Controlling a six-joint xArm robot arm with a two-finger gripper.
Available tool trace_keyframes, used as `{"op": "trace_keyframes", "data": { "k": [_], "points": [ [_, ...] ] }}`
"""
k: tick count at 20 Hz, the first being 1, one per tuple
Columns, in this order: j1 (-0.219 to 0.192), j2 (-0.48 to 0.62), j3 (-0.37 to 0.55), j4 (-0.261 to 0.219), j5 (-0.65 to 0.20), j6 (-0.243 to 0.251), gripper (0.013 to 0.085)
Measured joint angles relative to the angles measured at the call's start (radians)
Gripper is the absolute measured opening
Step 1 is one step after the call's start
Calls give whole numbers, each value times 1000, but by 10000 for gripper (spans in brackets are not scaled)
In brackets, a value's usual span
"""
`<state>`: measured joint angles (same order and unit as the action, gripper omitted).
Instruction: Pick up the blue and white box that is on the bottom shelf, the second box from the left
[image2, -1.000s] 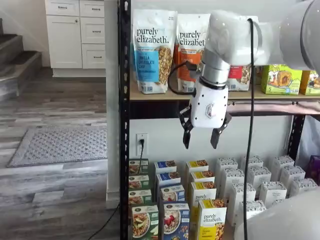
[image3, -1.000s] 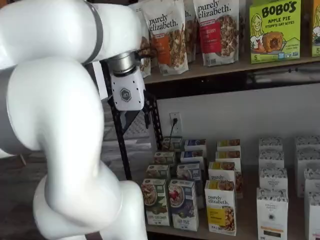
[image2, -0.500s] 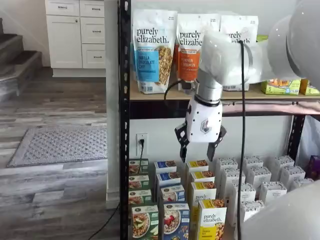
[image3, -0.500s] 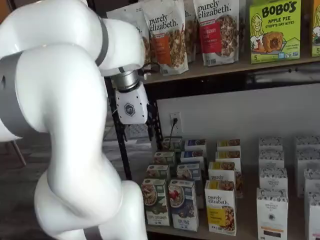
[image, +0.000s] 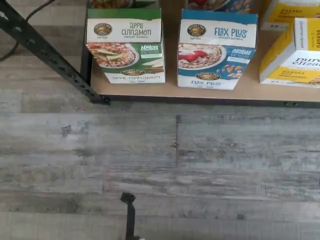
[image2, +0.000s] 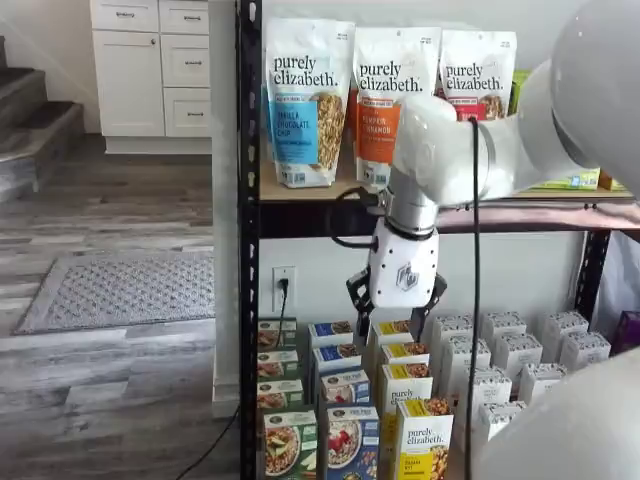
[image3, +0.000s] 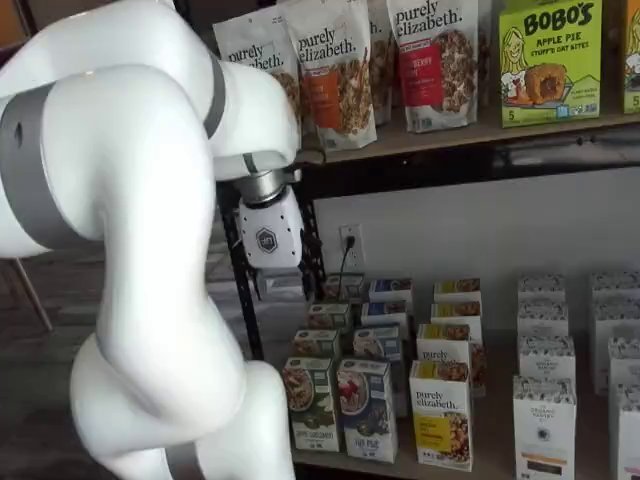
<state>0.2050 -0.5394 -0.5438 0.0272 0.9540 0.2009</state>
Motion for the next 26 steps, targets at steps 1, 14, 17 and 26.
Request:
{"op": "trace_keyframes", "data": {
  "k": [1, 14, 17, 26],
  "points": [
    [-3, 10, 6, 3, -16, -5, 850],
    [-18, 157, 35, 16, -183, -34, 850],
    [-15, 193, 38, 8, -231, -28, 850],
    [-26, 289, 39, -4, -337, -31, 850]
  ]
}}
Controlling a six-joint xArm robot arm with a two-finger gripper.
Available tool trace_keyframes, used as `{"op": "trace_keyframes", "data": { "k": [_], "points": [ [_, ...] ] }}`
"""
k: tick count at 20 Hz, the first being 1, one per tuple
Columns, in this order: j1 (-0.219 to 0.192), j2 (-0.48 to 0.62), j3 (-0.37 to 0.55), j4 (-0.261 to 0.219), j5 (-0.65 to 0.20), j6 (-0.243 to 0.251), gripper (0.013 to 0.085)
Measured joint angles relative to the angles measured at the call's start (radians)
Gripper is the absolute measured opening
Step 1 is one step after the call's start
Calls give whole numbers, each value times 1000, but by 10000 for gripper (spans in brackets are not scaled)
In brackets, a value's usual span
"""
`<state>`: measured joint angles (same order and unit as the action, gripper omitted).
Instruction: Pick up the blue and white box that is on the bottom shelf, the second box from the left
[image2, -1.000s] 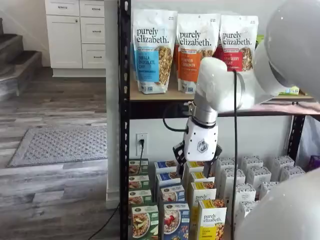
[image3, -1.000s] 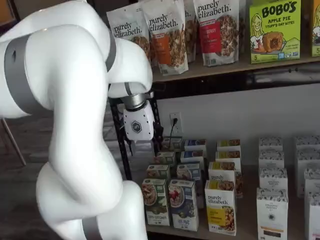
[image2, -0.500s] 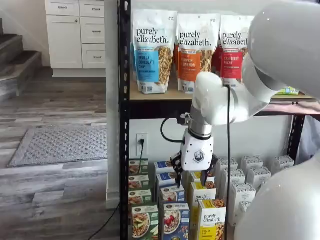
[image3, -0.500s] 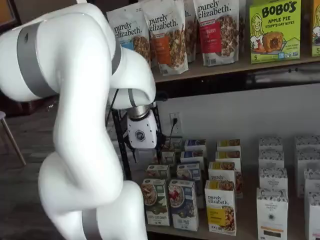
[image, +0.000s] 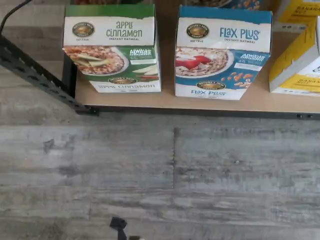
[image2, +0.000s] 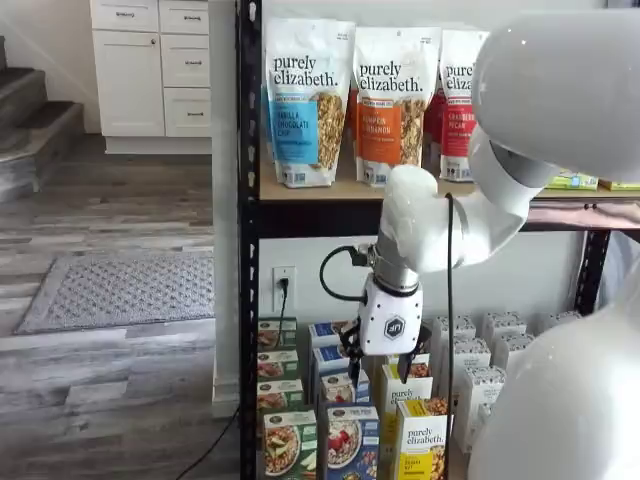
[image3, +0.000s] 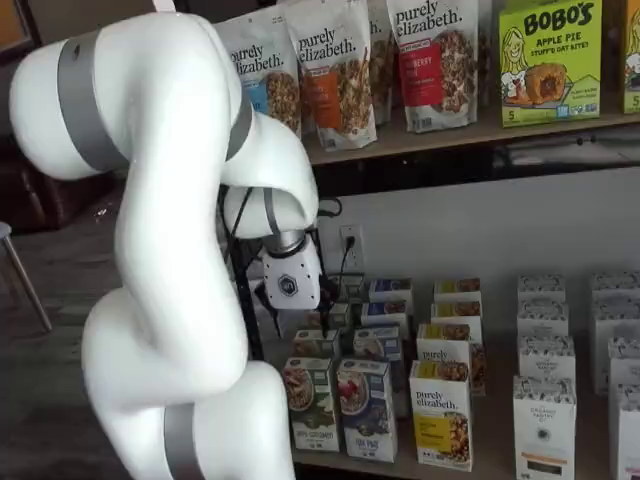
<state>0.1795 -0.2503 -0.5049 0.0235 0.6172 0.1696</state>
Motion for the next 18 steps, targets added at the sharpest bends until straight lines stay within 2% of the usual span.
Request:
{"op": "trace_keyframes", "data": {
  "k": [8, 15, 18],
  "points": [
    [-10, 69, -4, -17, -69, 2, 850],
    [-7, 144, -11, -5, -137, -7, 850],
    [-6, 182, -22, -24, -155, 11, 850]
  ]
}}
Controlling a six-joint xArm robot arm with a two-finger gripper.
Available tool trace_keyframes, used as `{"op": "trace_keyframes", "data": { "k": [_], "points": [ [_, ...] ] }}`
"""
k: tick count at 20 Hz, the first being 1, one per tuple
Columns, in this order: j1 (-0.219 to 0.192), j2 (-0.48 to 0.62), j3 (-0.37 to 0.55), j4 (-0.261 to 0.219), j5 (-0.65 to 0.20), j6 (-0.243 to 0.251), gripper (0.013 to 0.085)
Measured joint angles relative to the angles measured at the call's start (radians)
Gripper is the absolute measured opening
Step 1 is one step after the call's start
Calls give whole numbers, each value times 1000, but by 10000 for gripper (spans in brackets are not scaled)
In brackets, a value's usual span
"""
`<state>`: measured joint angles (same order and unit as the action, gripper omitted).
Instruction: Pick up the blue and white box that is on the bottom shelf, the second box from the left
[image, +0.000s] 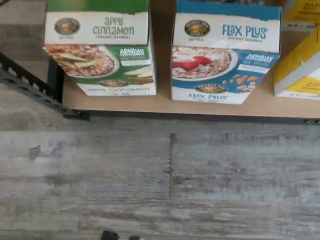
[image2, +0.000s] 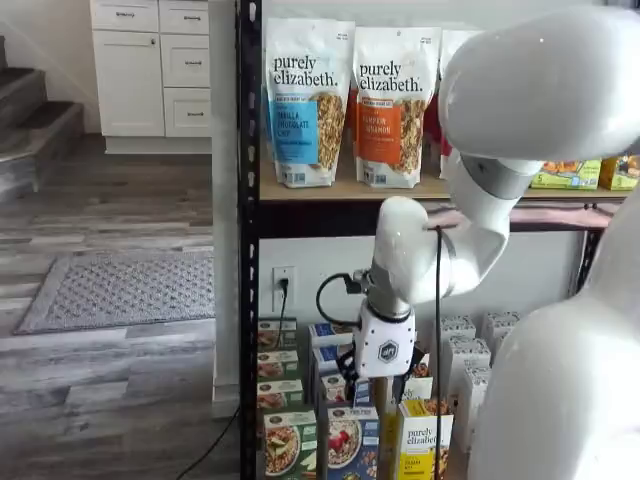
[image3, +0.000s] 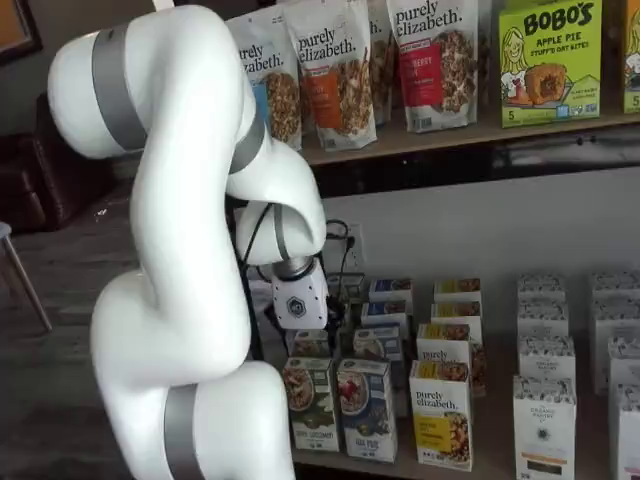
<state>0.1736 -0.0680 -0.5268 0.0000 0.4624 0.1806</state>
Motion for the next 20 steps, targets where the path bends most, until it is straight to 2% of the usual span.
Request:
{"op": "trace_keyframes", "data": {
  "k": [8, 20],
  "points": [
    [-4, 98, -36, 6, -71, -10, 850],
    [-29, 255, -131, 2, -128, -33, 850]
  ]
}}
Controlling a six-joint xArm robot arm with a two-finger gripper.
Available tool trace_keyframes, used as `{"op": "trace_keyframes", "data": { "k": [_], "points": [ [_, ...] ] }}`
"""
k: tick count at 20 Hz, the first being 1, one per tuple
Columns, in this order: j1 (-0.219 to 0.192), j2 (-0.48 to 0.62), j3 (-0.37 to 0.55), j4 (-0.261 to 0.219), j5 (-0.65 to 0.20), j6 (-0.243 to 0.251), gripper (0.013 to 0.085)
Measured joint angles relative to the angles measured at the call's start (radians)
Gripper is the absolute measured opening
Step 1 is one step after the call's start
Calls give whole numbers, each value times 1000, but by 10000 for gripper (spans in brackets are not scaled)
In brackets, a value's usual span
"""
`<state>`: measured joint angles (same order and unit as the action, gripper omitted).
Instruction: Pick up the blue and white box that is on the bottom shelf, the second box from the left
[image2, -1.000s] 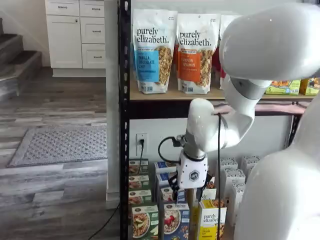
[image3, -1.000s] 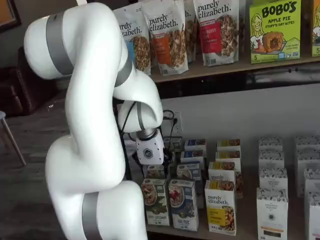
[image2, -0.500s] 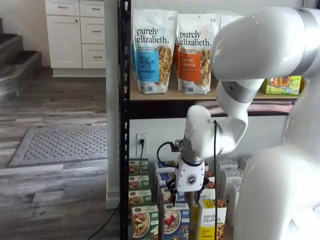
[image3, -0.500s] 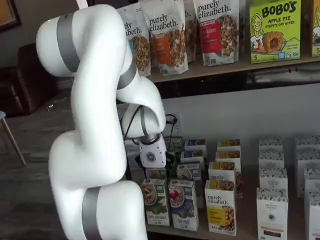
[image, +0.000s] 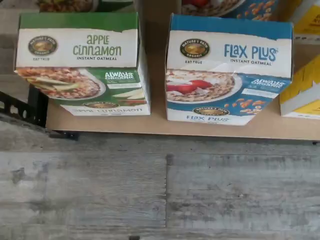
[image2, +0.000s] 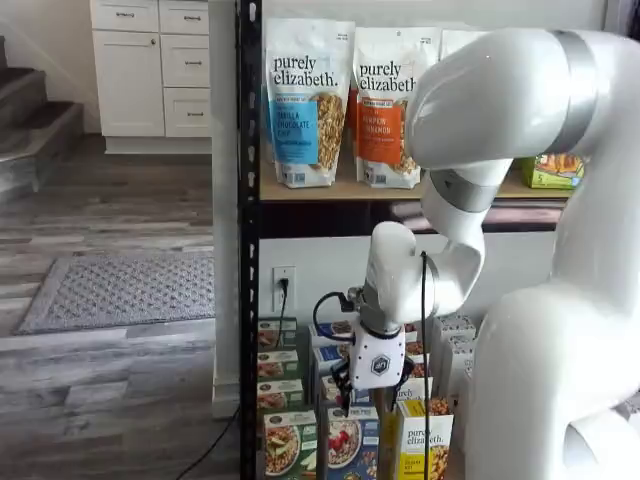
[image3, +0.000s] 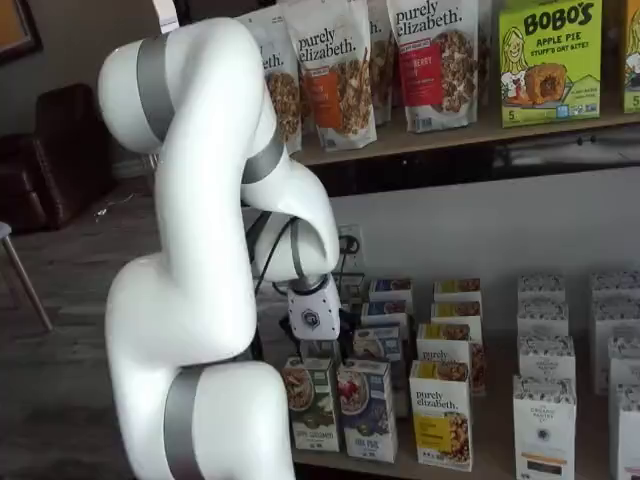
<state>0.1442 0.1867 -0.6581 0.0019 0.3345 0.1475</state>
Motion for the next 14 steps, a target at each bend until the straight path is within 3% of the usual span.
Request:
{"op": "trace_keyframes", "data": {
  "k": [14],
  "points": [
    [-14, 129, -66, -38, -76, 21, 850]
  ]
}}
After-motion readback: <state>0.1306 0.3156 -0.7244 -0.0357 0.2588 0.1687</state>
